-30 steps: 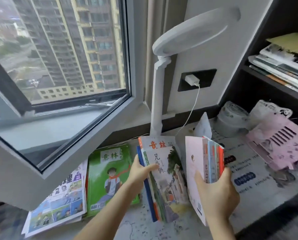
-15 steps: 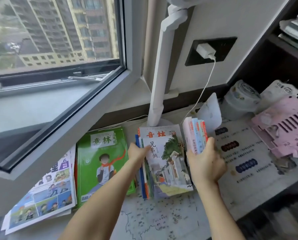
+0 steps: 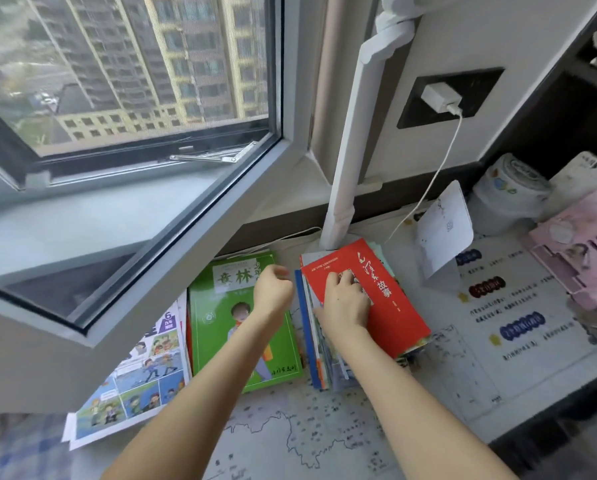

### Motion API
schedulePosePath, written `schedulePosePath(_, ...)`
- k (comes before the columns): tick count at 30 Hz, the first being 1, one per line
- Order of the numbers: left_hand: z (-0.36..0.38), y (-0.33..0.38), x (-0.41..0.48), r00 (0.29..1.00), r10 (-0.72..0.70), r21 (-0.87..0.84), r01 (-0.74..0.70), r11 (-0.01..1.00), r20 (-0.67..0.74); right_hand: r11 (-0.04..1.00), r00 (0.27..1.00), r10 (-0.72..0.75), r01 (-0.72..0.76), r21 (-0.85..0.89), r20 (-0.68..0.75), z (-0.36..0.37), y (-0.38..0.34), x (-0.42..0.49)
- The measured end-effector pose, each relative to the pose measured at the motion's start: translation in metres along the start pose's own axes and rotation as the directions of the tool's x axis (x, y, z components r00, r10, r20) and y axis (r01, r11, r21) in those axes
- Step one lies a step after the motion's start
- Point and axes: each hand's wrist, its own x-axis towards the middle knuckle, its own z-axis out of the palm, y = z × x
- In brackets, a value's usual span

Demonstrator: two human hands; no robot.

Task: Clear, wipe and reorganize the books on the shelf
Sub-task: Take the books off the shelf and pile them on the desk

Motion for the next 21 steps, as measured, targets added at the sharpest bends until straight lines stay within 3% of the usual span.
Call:
schedulePosePath(3, -0.010, 0.008, -0.023, 0.995, 0.083, 0.008, -0.084, 0.996, 0.048, 0.971, 0.999, -0.041, 0.034, 0.235, 0.027, -0.029, 0.012, -0.019)
schedulePosePath(6, -0.018, 0.022, -0.046, 0.975, 0.192, 0.066, -0.200, 0.978, 0.114, 0.937, 0.996, -0.057, 0.075, 0.340, -0.062, -0.057, 0.027, -0.056)
schedulePosePath(9, -0.025, 0.045, -0.084, 0.906, 0.299, 0.156, -0.356, 0.922, 0.298, 0.904, 0.986, -0.051, 0.112, 0.411, -0.157, -0.086, 0.052, -0.102)
schedulePosePath(13, -0.031, 0.080, -0.154, 0.718, 0.389, 0.169, -0.571, 0.803, 0.577, 0.827, 0.915, -0.042, 0.256, 0.500, -0.400, -0.124, 0.088, -0.169)
schedulePosePath(17, -0.030, 0.107, -0.225, 0.501, 0.437, 0.069, -0.712, 0.699, 0.747, 0.825, 0.768, -0.022, 0.375, 0.423, -0.640, -0.158, 0.124, -0.233)
schedulePosePath(21, -0.019, 0.126, -0.306, 0.256, 0.431, -0.017, -0.845, 0.535, 0.865, 0.853, 0.591, 0.041, 0.399, 0.336, -0.806, -0.179, 0.166, -0.297)
